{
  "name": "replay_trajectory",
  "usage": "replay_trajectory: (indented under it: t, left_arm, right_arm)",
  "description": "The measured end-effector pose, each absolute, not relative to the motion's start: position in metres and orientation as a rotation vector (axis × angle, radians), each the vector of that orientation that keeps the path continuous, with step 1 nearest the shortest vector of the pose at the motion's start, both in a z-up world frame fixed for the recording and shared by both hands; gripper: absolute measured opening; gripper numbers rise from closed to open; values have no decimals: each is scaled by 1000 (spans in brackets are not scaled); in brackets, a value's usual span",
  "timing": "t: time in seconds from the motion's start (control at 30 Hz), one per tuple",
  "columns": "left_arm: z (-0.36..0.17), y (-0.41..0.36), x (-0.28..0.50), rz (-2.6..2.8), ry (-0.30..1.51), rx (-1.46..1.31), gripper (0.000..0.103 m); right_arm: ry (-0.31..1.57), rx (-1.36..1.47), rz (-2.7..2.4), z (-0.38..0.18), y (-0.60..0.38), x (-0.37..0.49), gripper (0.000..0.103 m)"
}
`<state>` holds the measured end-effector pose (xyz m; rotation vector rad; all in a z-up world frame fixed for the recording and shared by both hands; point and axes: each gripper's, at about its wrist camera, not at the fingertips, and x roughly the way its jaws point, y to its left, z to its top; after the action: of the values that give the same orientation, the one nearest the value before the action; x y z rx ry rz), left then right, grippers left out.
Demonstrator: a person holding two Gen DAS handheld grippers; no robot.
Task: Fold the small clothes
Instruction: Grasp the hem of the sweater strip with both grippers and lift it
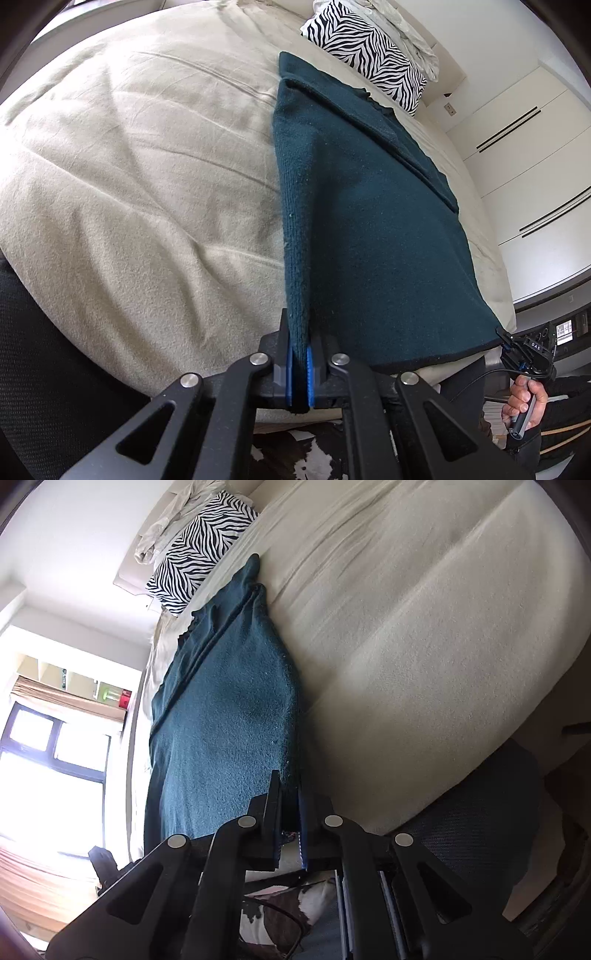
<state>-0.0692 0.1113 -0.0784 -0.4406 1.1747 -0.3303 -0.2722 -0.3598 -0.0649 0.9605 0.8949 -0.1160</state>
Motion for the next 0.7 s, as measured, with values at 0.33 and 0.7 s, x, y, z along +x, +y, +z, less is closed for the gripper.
replay_trajectory:
  t: [0.33, 0.7]
  left_arm:
    - [-67, 109, -61, -433, 1146, -587, 6]
    - [-36, 119, 9, -492, 1012, -806, 6]
  right_arm:
    - [809, 1043, -12, -48, -358, -255, 6]
    - [673, 1057, 39, -3, -370, -175, 6]
